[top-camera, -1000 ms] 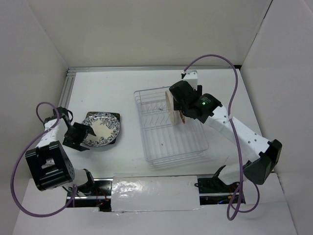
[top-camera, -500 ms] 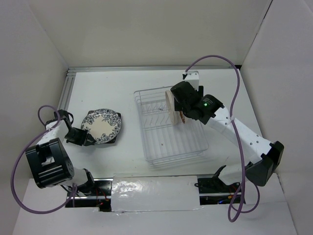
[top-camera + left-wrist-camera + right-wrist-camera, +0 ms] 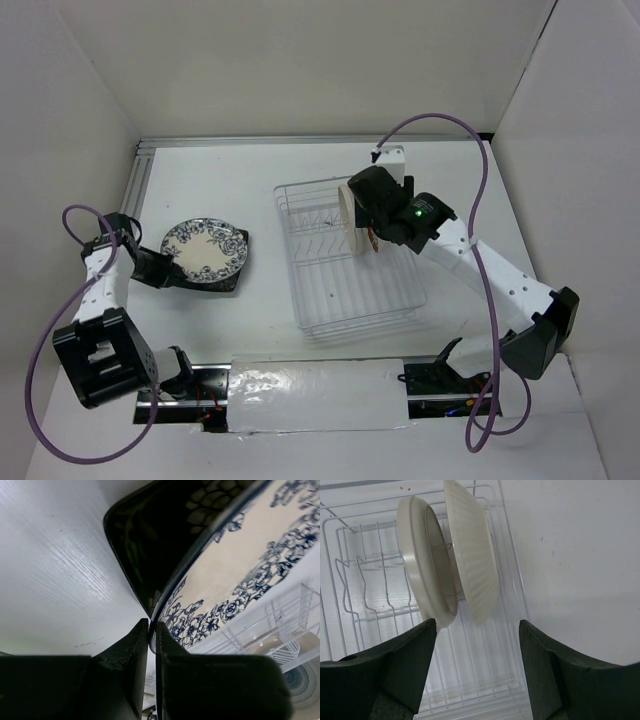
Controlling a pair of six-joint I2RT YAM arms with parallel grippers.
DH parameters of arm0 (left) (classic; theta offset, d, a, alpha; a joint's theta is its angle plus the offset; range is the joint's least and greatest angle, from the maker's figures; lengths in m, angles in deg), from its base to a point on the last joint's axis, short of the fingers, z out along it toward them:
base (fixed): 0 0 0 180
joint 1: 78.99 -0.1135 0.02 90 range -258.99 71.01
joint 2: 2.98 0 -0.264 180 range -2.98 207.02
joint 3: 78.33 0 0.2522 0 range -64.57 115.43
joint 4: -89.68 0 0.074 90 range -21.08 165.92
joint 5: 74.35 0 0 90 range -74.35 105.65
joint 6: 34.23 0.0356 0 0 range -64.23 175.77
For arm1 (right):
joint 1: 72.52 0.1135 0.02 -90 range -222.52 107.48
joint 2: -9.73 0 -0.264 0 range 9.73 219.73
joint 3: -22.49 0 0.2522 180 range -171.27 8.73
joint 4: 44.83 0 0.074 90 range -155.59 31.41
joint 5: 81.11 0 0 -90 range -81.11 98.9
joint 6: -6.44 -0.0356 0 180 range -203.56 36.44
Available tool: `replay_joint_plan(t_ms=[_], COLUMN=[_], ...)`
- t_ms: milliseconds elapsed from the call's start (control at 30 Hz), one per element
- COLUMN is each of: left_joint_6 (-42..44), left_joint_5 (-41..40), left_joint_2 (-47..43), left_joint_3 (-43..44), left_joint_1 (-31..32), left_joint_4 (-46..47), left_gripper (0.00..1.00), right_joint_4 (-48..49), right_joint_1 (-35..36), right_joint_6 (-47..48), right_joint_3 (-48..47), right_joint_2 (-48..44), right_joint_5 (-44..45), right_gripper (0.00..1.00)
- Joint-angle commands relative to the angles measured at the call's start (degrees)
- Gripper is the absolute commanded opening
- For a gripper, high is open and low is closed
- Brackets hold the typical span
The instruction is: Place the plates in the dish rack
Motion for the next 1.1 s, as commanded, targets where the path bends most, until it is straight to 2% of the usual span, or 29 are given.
replay_joint_plan(t_ms=[0,233,500,767,933,1067], left_joint_6=[1.7,4.5,7.2,8.6,9.4,10.3], left_joint_5=[0.5,5.2,9.7,10.4,9.1,11.0], left_joint_2=[-4.2,-9.3,-12.5,-13.4,-14.0,-14.6], left_joint_3=[3.2,3.5,6.5,7.4,5.9,4.4], left_joint_1=[0.2,0.3,0.3,0.3,0.2,0.2], left_joint_4=[-0.1,3.7,5.5,5.6,7.0,8.6], left_gripper=[0.0,0.0,0.0,0.0,0.0,0.0], right_joint_4=[1.8,3.0,8.0,9.1,8.6,8.0], right_joint_1=[-0.1,1.1,3.2,7.6,11.1,12.3], right_joint_6=[-0.1,2.0,3.4,3.7,2.8,2.9], right_joint_3=[-2.2,-7.3,-16.4,-25.3,-27.7,-28.8], right_joint_2=[0.4,-0.2,4.0,12.6,16.6,18.9], right_joint_5=[-0.5,-6.4,-21.8,-27.6,-27.7,-27.6], right_gripper=[0.74,0.74,0.76,0.76,0.78,0.78])
